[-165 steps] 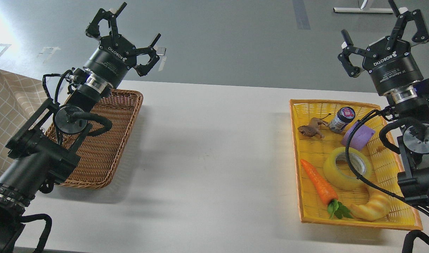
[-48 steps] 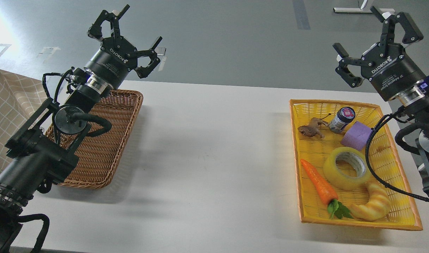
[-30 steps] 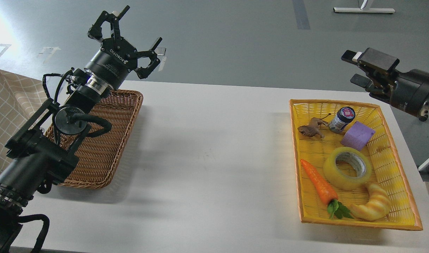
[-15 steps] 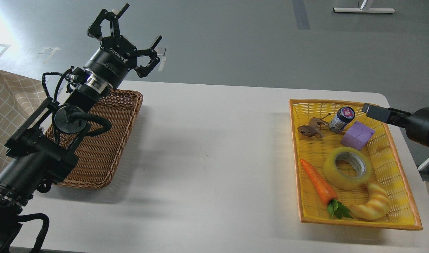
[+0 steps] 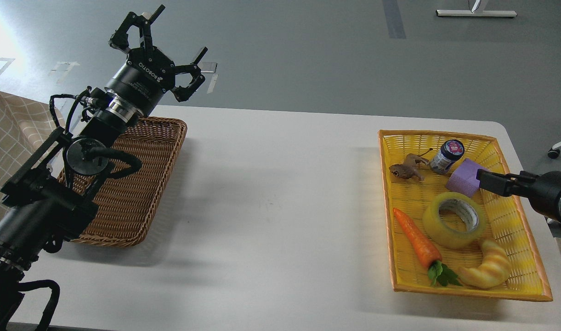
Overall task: Place and transfer tape with both arms
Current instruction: 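Move the right gripper down into the yellow tray toward the tape roll, then grasp the yellow tape roll with the right gripper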
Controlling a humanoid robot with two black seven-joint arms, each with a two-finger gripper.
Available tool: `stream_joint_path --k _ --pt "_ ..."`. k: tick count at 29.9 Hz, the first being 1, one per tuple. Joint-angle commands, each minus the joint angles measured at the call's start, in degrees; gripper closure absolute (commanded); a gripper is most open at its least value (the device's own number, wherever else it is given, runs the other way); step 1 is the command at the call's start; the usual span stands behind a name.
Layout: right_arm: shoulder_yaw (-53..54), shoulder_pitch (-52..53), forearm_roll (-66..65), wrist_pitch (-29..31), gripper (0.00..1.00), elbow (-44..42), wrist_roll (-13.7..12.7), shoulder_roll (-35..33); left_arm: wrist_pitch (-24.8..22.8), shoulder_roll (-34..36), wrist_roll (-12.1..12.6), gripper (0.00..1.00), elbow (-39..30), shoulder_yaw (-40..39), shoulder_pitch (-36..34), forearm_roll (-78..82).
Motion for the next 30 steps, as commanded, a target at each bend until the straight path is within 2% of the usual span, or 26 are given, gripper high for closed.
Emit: stream_joint_path --k 1,30 --pt "-1.99 -0.4 -1.41 0.01 0.04 0.22 0.0 0.1 0.0 0.1 -0.03 0.02 0.0 -0.62 -0.06 -0.01" --pt "-6.3 -0.05 -9.4 0.01 0.14 -1.27 -0.09 4.58 0.0 0.1 -0.03 0.02 0.0 -0.97 0.03 -0.18"
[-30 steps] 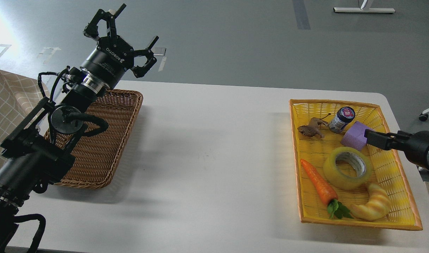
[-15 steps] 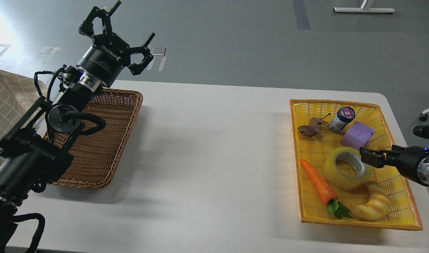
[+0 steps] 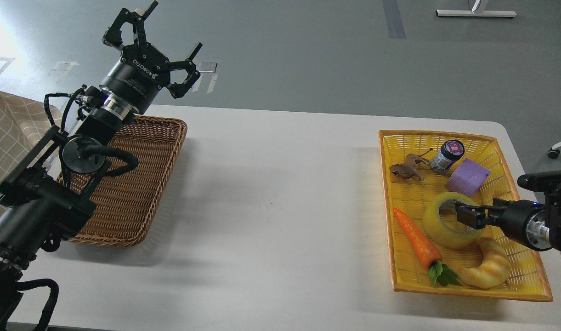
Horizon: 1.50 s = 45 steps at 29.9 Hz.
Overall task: Place and transfer tape with both arms
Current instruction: 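Grasp the yellow tape roll with the right gripper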
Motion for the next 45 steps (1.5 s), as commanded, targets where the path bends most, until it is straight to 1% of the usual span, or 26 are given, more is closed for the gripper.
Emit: stream_joint_path --k 1,5,9,12,18,19,20,23,24,25,26,28,29,30,32,34,41,44,45 --pt "-0.03 0.0 -1.21 0.0 0.14 -0.89 -0.01 0.38 0.0 0.06 0.03 0.02 0.0 0.0 0.0 0.0" --pt "-0.55 0.0 -1.39 0.0 0.15 -1.51 -0.01 0.99 0.0 0.06 0.03 0.02 0.0 0.0 0.08 0.0" --pt "-1.26 0.08 -1.39 0.0 0.18 -1.77 -0.01 1.17 0.0 0.06 0.03 0.02 0.0 0.0 0.09 0.0" --pt "-1.35 0.26 -1.39 0.0 0.25 -2.03 -0.01 1.34 0.0 0.06 0.03 0.02 0.0 0.0 0.09 0.0" --pt "-1.35 0.61 -1.3 0.0 0.25 -3.88 -0.09 1.87 0.0 0.06 0.03 0.02 0.0 0.0 0.09 0.0" --pt "-1.35 0.7 -1.3 0.0 0.27 -4.4 -0.09 1.87 0.0 0.06 0.03 0.02 0.0 0.0 0.09 0.0" --pt "-1.43 0.87 -1.3 0.0 0.32 -4.58 -0.09 1.87 0.0 0.06 0.03 0.02 0.0 0.0 0.09 0.0" --pt "-2.14 1.05 -1.3 0.0 0.36 -4.67 -0.01 1.96 0.0 0.06 0.03 0.02 0.09 0.0 0.09 0.0" --pt "-2.23 1.05 -1.3 0.0 0.39 -4.67 -0.01 1.96 0.0 0.06 0.03 0.02 0.0 0.0 0.09 0.0" --pt "-2.31 1.22 -1.3 0.0 0.47 -4.67 -0.01 1.96 0.0 0.06 0.03 0.02 0.0 0.0 0.09 0.0" --pt "-2.4 1.23 -1.3 0.0 0.51 -4.67 -0.01 2.05 0.0 0.06 0.03 0.02 0.09 0.0 0.09 0.0" --pt "-2.49 1.49 -1.21 0.0 0.65 -4.67 -0.01 2.14 0.0 -0.03 0.03 0.02 0.09 0.0 0.09 0.0" --pt "-2.49 1.49 -1.21 0.0 0.68 -4.67 -0.01 2.14 0.0 0.06 0.03 0.02 0.0 0.0 0.09 0.0" --pt "-2.49 1.58 -1.21 0.0 0.77 -4.76 -0.01 2.14 0.0 0.06 0.03 0.02 0.09 0.0 0.09 0.0" --pt "-2.49 1.58 -1.21 0.0 0.85 -4.67 -0.01 2.14 0.0 0.06 0.03 0.02 0.09 0.0 0.09 0.0" --pt "-2.49 1.67 -1.12 0.0 1.0 -4.67 -0.01 2.14 0.0 -0.03 0.03 0.02 0.09 0.0 0.09 0.0" --pt "-2.4 2.98 -0.68 0.0 1.0 -3.53 0.08 1.61 0.0 -0.12 0.03 0.02 0.18 0.09 0.17 0.0" --pt "-2.23 3.69 -0.51 0.0 1.0 -1.51 0.26 0.65 0.0 -0.21 0.03 0.02 0.18 0.18 0.17 0.09" --pt "-1.88 3.69 -0.42 0.0 1.0 -0.03 0.43 -0.75 0.0 -0.21 0.03 0.02 0.18 0.09 0.17 0.09"
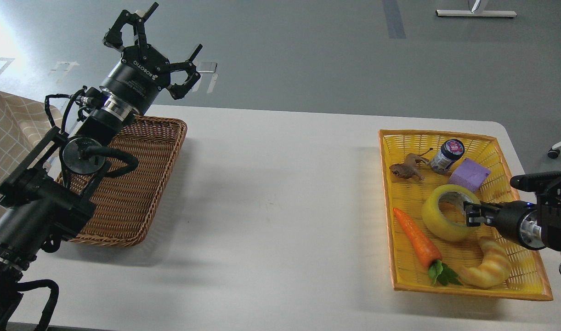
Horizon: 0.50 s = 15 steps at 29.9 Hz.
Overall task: Place and transfer tape with both arms
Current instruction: 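Grasp the yellow tape roll with the right gripper, then lift the tape roll out of the tray toward the table center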
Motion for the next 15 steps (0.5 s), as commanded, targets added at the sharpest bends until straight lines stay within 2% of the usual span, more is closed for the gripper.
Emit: stream_joint_path --k 1,9,15 --pt "0.67 0.27 0.25 -0.01 1.0 3.22 0.19 -2.62 0.0 -0.15 0.0 0.02 0.03 -0.05 0.0 0.08" --pt "4.01 2.02 4.29 -0.01 1.0 10.16 0.28 -10.0 0.0 -0.41 0.0 0.02 0.03 -0.13 0.0 -0.01" --pt "4.01 7.3 5.88 -0.01 1.0 10.96 0.28 -10.53 0.0 -0.41 0.0 0.02 0.03 -0.22 0.0 -0.01"
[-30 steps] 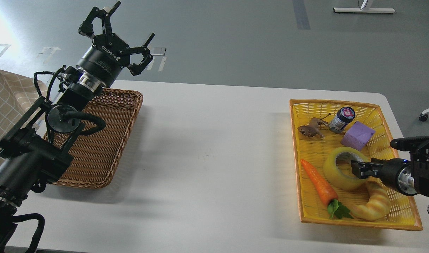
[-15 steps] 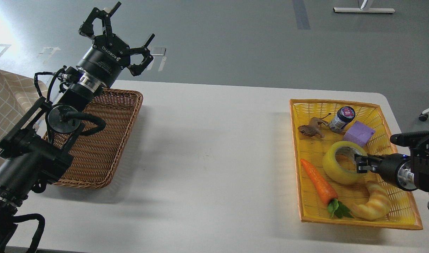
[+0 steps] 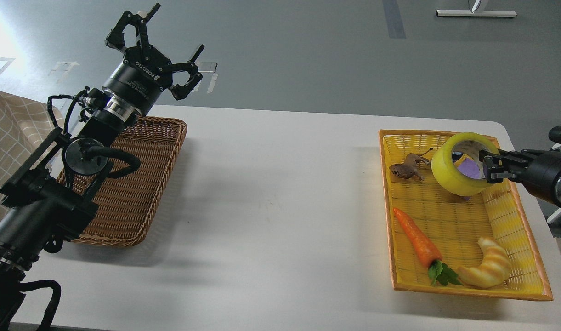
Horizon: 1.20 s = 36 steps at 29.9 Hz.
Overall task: Place and transfer tape with both arms
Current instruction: 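Lift the tape roll out of the tray toward the table center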
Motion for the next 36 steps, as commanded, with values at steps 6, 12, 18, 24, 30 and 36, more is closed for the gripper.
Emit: stream_joint_path --k 6,12,18,24,30,36 --pt "-0.6 8.19 1.85 -0.01 1.0 -0.45 -0.01 1.0 0.0 0.09 0.02 0.02 -0.09 -0.08 -0.18 -0.01" --pt "-3.84 12.15 1.68 -0.01 1.0 -0.89 -0.01 6.8 0.0 0.35 0.02 0.02 -0.09 -0.08 -0.18 -0.01" --pt "-11.14 17.68 1.68 -0.01 1.0 -1.5 -0.01 10.85 0.0 0.18 0.02 0.02 -0.09 -0.08 -0.18 -0.01" --pt "-16.41 18.92 1.15 -0.01 1.0 -3.34 -0.01 16.37 0.0 -0.09 0.02 0.02 -0.09 -0.08 -0.09 -0.01" --pt "-21.15 21.46 0.01 -0.01 1.0 -6.77 -0.1 22.44 0.0 0.0 0.02 0.02 -0.09 -0.08 -0.18 -0.01" --pt "-24.68 23.49 -0.08 -0.01 1.0 -11.95 -0.1 28.68 0.0 0.0 0.02 0.02 -0.09 -0.08 -0.18 -0.01"
